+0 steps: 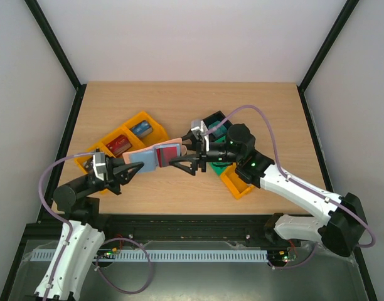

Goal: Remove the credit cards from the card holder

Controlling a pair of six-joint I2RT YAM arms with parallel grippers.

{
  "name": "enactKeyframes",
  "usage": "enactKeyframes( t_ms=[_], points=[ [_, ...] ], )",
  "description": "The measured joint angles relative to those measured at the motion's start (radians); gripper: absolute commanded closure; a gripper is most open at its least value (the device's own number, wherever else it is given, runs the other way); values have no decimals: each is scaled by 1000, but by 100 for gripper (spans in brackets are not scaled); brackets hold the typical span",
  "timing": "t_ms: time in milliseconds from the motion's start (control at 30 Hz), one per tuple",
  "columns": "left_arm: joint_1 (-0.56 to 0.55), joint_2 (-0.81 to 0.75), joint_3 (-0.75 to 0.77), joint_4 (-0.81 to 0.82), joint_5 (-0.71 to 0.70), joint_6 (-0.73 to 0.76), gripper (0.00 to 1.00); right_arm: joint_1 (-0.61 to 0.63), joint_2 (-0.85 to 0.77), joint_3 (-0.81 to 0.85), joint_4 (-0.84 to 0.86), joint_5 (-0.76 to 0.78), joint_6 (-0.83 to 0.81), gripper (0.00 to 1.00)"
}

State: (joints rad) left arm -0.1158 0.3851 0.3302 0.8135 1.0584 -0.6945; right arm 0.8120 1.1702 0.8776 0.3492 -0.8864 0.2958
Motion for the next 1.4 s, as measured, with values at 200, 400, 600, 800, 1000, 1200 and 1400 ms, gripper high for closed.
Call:
enactKeyframes(
  t_ms=[200, 400, 600, 800, 1000, 1200, 1400],
  points=[
    [-8, 11, 0, -20, 3, 17, 97, 2, 18, 31, -6, -54, -7, 84],
    [-8, 10, 0, -71, -41, 33, 96, 2, 23, 48, -26, -64, -15, 98],
    [-14, -6, 0, -233, -254, 53, 44, 7, 13, 51, -76, 49, -23, 98],
    [4, -35, -11, -403, -458, 59, 35, 7, 39, 122, -237, 371, -21, 98],
    [15, -53, -12, -433, -498, 58, 57, 31, 140, 219, -376, 652, -6, 98],
    [-26, -21, -69, -370, -418, -2, 69, 132, 237, 271, -438, 699, -38, 98],
    [-133, 42, -89, -350, -373, -30, 73, 188, 285, 312, -433, 584, -72, 98]
  ],
)
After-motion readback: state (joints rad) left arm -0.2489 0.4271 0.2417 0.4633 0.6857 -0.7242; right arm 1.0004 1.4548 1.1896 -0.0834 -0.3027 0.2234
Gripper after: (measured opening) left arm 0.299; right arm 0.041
